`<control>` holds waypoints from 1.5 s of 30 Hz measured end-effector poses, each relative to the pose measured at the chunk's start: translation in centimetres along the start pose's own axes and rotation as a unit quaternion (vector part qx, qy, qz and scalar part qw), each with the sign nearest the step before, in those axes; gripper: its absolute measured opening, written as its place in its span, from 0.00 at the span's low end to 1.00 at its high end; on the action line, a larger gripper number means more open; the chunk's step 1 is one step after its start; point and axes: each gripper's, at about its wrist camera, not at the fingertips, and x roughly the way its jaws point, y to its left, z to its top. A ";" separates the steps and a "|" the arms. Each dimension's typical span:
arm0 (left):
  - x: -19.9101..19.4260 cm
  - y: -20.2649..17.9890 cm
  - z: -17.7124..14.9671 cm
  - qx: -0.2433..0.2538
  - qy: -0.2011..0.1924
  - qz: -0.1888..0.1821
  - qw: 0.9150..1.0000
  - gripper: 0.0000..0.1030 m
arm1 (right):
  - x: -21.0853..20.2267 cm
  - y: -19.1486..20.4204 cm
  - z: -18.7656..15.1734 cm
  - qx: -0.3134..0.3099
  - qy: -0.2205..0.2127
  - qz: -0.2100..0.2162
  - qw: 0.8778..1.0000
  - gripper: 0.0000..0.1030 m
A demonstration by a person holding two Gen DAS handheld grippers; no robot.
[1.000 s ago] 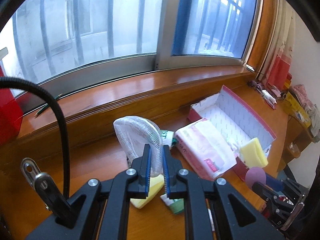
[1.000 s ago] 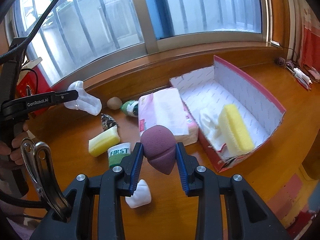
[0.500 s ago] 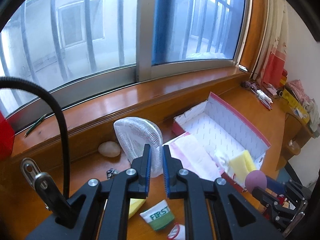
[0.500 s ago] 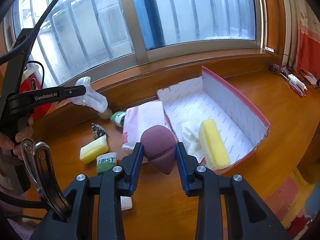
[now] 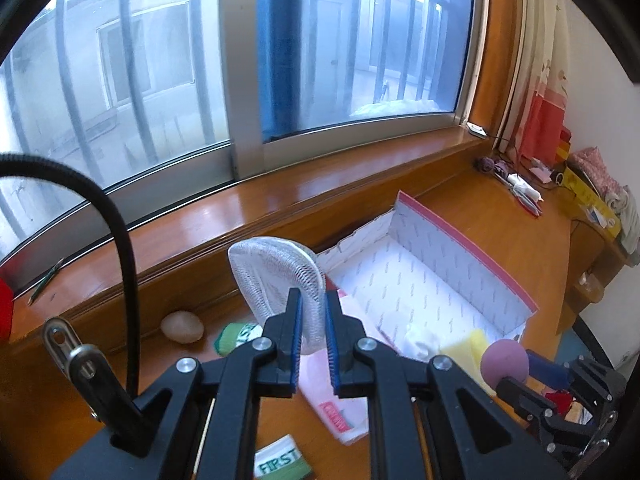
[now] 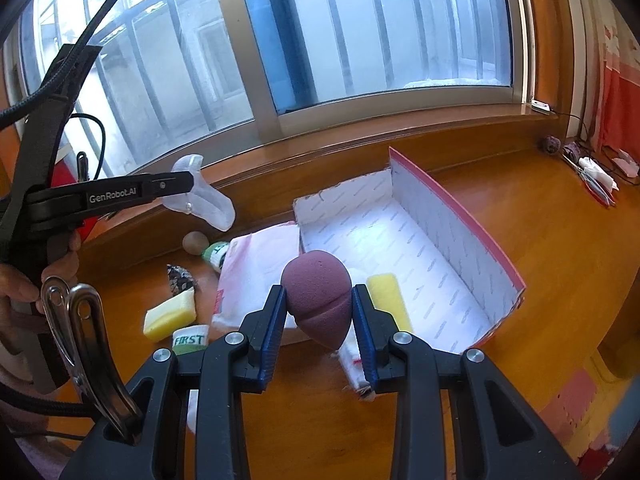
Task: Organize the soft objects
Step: 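Carry the mesh bag and purple sponge in both grippers over the pink-and-white box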
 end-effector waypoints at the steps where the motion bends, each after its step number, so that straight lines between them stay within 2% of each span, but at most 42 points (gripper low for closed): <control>1: 0.4 -0.3 0.3 0.001 0.000 0.000 1.000 0.11 | 0.1 -0.2 0.1 -0.001 -0.001 0.000 1.000 0.33; 15: 5.1 -4.3 3.0 0.021 0.017 -0.001 1.000 0.11 | 2.4 -4.4 2.9 0.005 -0.010 0.001 1.000 0.33; 21: 8.1 -5.8 3.5 0.030 0.040 0.001 0.999 0.11 | 4.1 -6.1 3.5 0.014 -0.001 -0.007 1.000 0.33; 32: 13.0 -7.4 2.7 0.053 0.091 0.002 0.994 0.11 | 6.8 -7.7 2.9 0.026 0.024 -0.023 0.999 0.33; 44: 15.8 -8.0 1.7 0.059 0.128 -0.006 0.990 0.12 | 7.7 -8.3 2.3 0.036 0.039 -0.030 0.998 0.33; 45: 15.9 -8.0 1.6 0.060 0.130 -0.006 0.990 0.15 | 7.8 -8.2 2.3 0.038 0.039 -0.029 0.998 0.33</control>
